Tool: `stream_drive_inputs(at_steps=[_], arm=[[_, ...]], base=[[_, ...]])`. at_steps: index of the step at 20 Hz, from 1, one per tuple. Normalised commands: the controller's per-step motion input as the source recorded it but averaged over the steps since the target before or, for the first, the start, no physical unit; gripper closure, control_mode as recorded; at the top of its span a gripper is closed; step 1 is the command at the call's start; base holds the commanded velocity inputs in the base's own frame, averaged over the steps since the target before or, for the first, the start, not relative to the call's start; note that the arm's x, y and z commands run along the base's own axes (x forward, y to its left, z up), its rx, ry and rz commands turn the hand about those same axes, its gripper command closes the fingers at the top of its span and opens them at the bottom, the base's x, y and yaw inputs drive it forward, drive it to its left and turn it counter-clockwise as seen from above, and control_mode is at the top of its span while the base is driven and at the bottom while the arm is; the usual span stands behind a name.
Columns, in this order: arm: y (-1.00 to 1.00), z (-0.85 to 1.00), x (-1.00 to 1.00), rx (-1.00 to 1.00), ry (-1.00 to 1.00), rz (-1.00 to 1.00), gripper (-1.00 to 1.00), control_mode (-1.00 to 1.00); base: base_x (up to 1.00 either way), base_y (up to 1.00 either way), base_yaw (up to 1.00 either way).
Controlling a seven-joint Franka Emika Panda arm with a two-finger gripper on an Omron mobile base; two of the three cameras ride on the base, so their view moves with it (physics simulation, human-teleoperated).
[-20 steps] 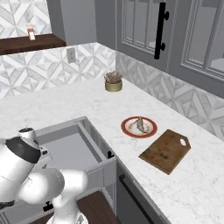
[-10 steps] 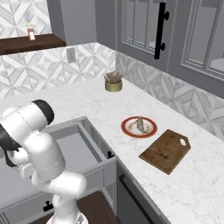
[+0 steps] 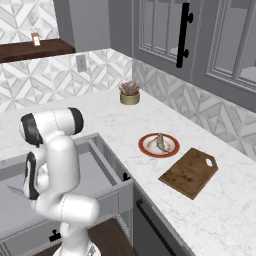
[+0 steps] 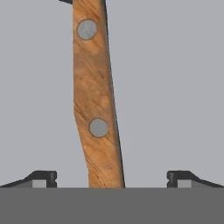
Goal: Pick up the knife from the drawer and place it on the cutting board. Then place the meat from the plate to the cutting board.
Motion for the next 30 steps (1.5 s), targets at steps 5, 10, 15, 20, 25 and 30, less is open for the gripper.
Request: stream_drive_inputs(at_steps=[5,10,15,20,25,30], arm=[[0.16,-0.09,0.22,0.00,0.00,0.06,-1.00,-1.00],[0.08,-0.26,0.00,-0.02,0.00,0.02,1.00,-1.00],[0.03,-0.17,-0.01,0.00,0.01,0.01,1.00,-1.00],[0.02,-0.16,-0.12,0.00,0.04,0.02,1.00,-1.00],[-0.10,0.29,-0.32,0.00,0.00,0.14,1.00,-1.00],[-0.28,0.85,-0.23,-0.01,0.00,0.31,1.00,-1.00]], base=[[0.00,0.00,0.00],[0.00,0.00,0.00],[0.00,0.00,0.00],[0.00,0.00,0.00],[0.00,0.00,0.00],[0.00,0.00,0.00]])
